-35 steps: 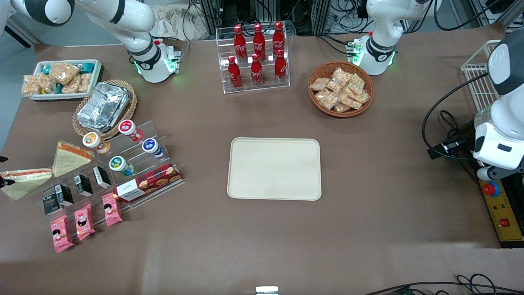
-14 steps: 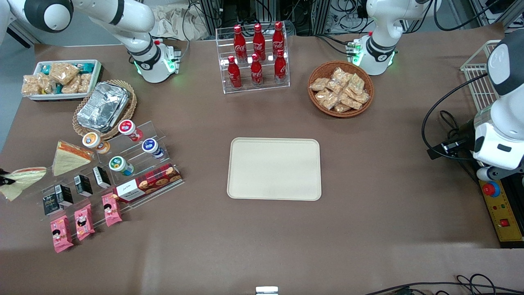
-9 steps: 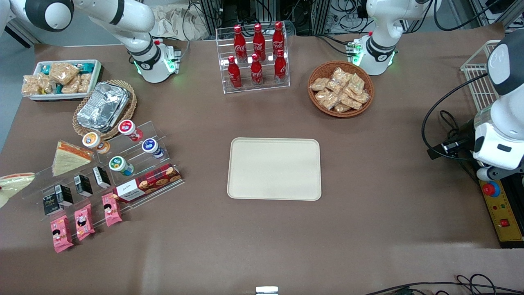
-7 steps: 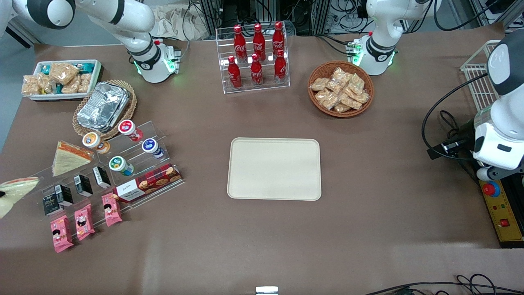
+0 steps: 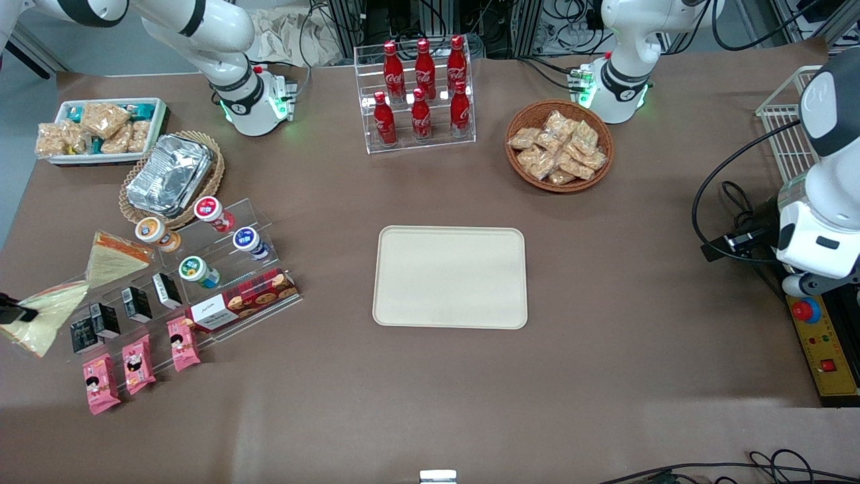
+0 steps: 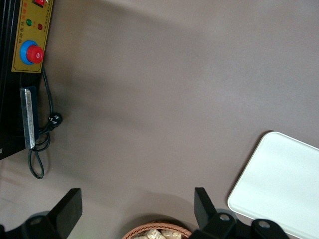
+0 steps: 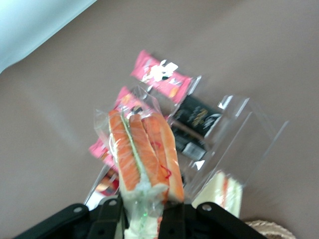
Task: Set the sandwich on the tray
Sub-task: 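Lift the sandwich out of the rack with the right gripper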
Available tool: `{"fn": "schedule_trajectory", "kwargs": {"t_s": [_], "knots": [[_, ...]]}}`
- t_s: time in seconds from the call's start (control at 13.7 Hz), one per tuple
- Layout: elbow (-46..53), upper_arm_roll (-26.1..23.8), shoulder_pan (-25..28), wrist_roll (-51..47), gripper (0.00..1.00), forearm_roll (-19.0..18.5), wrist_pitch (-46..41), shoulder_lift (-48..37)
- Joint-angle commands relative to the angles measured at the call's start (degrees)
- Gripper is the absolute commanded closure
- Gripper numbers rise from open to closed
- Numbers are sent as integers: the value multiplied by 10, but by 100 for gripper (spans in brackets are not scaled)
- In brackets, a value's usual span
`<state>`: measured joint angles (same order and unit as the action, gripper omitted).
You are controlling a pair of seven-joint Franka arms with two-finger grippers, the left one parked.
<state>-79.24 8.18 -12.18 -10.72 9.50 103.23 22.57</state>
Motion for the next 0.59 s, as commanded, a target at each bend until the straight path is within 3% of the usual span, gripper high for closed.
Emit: {"fn": "schedule_trajectory", "kwargs": {"t_s": [0.0, 0.51], "knots": [[17, -1, 50, 9, 74, 5, -28, -7], [36, -11, 242, 11, 73, 10, -103, -46]]}}
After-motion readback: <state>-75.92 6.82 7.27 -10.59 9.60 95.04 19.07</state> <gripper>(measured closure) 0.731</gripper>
